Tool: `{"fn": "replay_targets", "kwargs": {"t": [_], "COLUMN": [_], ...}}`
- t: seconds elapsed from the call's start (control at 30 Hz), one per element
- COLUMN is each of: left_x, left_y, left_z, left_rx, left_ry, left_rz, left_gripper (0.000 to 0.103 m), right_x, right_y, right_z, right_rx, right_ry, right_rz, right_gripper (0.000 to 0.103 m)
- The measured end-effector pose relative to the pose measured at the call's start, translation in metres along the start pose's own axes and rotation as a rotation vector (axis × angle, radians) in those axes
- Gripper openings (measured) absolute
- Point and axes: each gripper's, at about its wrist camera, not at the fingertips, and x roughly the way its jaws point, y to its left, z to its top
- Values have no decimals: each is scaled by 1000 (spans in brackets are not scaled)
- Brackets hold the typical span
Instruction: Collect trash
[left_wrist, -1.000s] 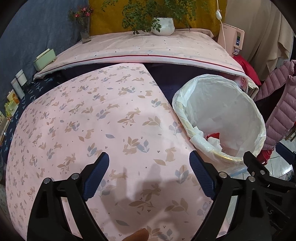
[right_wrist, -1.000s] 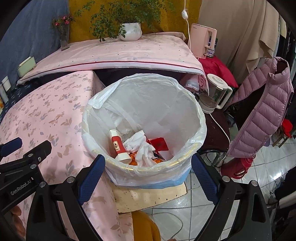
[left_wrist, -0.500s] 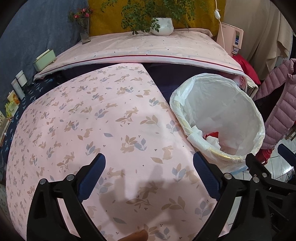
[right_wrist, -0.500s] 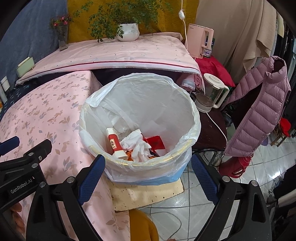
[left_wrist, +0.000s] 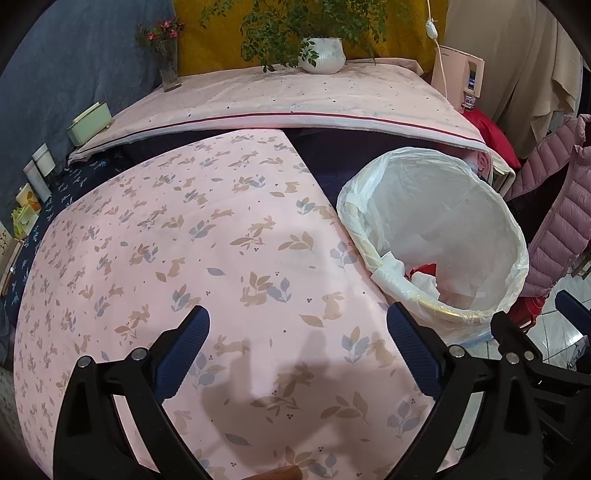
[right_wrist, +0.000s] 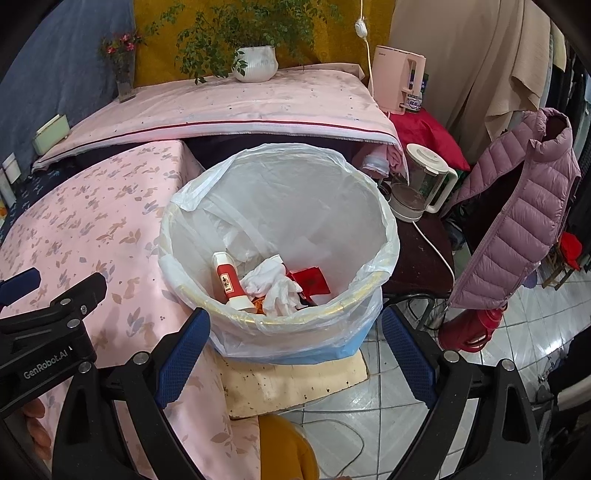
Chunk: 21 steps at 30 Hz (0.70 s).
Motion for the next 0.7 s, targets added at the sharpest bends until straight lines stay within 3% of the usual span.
{"fn": "replay_targets", "kwargs": {"t": [0.7], "left_x": [-22], "left_y": [2], "left_z": [-3], "left_rx": [-12], "left_ry": [-58], "left_rz": [-11], "left_gripper": [92], "right_x": [-20], "right_y": [0], "right_z": [-4], "right_rx": [4], "right_ry": [-27], "right_rz": [-16], "right_gripper": [90]}}
